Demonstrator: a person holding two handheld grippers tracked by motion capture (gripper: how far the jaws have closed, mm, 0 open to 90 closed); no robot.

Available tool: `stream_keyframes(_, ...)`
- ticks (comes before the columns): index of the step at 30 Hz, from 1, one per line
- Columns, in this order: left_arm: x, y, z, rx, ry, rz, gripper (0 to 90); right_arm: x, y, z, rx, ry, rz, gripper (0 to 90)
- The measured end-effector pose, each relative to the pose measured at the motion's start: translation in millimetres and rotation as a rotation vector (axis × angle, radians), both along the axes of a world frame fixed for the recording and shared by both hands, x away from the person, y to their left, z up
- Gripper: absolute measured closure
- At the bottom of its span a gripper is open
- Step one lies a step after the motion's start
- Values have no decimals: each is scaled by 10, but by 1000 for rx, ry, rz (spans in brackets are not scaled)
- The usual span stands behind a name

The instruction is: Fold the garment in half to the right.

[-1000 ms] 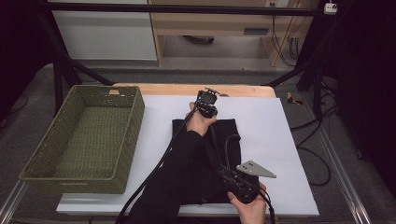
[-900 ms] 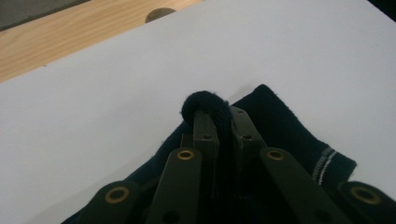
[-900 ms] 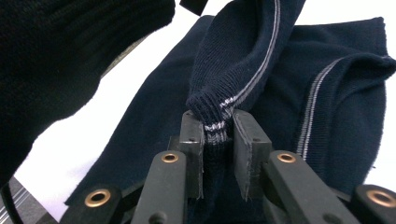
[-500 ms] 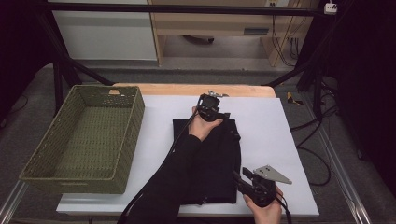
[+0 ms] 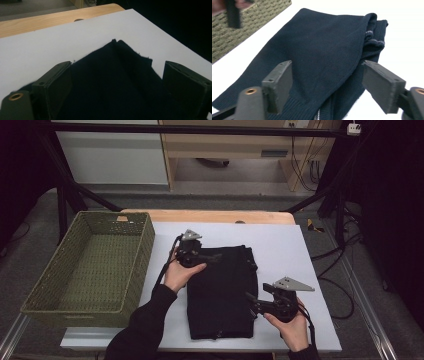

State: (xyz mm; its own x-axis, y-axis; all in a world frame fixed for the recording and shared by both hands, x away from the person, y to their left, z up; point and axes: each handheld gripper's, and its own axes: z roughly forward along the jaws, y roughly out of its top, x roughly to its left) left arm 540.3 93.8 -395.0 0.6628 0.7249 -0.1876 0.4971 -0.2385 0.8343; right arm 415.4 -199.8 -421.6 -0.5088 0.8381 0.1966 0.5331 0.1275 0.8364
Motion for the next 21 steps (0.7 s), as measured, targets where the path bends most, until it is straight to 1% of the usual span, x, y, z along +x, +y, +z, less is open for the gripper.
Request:
stream_keyframes(3,-141,150,-50,-10,2,3,53,64,26,-38,-24,37,12,181)
stream_keyframes(5,-225,225,-91,-7,6,6,42,69,36,-75,-40,57,20,175)
stream_keyframes(6,-287,274,-128,-2,16,10,39,69,34,-91,-43,59,24,178)
stream_keyframes(8,-379,335,-190,1,21,5,31,65,30,-142,-46,82,22,183)
stream_keyframes(9,-443,373,-238,5,31,7,31,62,28,-161,-48,89,22,189)
stream_keyframes(11,-535,434,-312,7,33,5,29,57,24,-211,-52,115,23,210)
stream_keyframes(13,-623,489,-390,-2,43,3,28,59,26,-266,-64,151,22,233)
stream_keyframes(14,-652,505,-420,1,51,4,27,58,27,-289,-71,166,25,248)
stream_keyframes(15,-701,529,-469,7,57,9,27,56,30,-306,-72,169,26,259)
stream_keyframes(16,-701,529,-469,7,57,9,28,56,30,-306,-72,169,26,259)
stream_keyframes(17,-775,571,-545,10,65,12,28,53,36,-347,-86,192,26,287)
stream_keyframes(19,-830,604,-610,1,81,15,28,47,41,-376,-72,210,22,317)
stream_keyframes(20,-830,604,-610,1,81,15,28,47,41,-376,-72,210,22,317)
stream_keyframes(21,-861,624,-655,0,82,15,28,50,40,-402,-67,225,21,364)
